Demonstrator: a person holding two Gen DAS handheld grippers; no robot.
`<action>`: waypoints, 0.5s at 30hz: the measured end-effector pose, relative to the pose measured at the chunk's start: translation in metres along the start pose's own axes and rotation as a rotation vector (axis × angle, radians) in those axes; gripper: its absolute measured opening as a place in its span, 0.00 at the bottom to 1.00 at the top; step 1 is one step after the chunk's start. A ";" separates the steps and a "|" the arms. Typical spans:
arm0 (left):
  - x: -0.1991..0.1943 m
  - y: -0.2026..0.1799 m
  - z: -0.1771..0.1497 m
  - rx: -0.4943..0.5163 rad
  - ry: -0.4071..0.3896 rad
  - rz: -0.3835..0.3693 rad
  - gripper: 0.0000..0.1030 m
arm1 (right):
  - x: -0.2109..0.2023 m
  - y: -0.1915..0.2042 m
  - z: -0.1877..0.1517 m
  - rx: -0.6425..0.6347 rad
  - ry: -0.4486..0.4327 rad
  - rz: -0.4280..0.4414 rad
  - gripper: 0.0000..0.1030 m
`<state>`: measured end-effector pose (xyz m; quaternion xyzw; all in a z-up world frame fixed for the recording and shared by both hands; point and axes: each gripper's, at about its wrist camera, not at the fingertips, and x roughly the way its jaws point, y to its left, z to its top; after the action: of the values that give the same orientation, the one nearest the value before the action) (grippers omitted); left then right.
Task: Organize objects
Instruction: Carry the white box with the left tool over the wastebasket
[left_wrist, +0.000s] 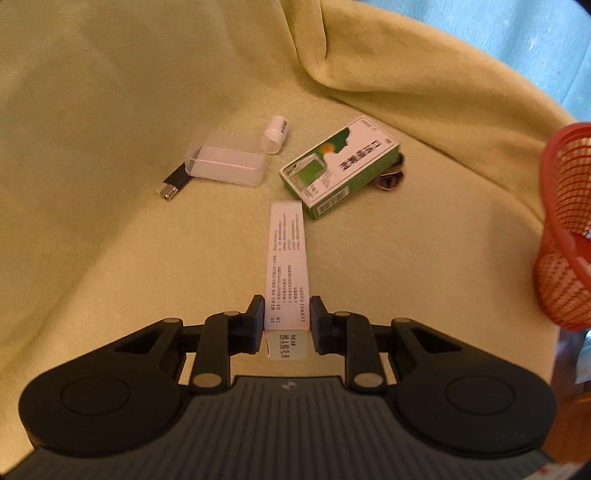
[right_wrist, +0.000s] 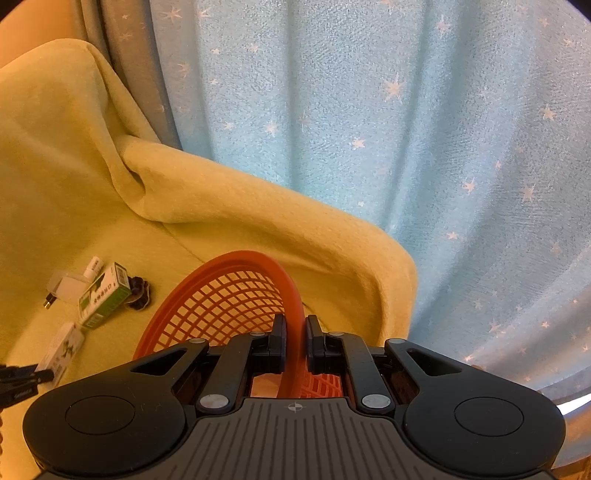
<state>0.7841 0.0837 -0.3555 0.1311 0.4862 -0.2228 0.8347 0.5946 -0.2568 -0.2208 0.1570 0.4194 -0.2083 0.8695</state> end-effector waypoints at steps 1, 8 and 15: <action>-0.006 -0.002 -0.002 -0.011 -0.004 -0.006 0.20 | 0.000 0.000 0.000 0.000 -0.001 0.003 0.06; -0.043 -0.031 0.003 -0.019 -0.062 -0.101 0.20 | -0.001 0.001 -0.002 -0.007 -0.005 0.013 0.06; -0.043 -0.048 -0.002 0.012 -0.040 -0.119 0.20 | -0.003 -0.002 -0.004 -0.007 -0.007 0.020 0.06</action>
<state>0.7401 0.0533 -0.3196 0.1028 0.4751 -0.2774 0.8287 0.5890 -0.2559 -0.2214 0.1574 0.4153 -0.1987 0.8737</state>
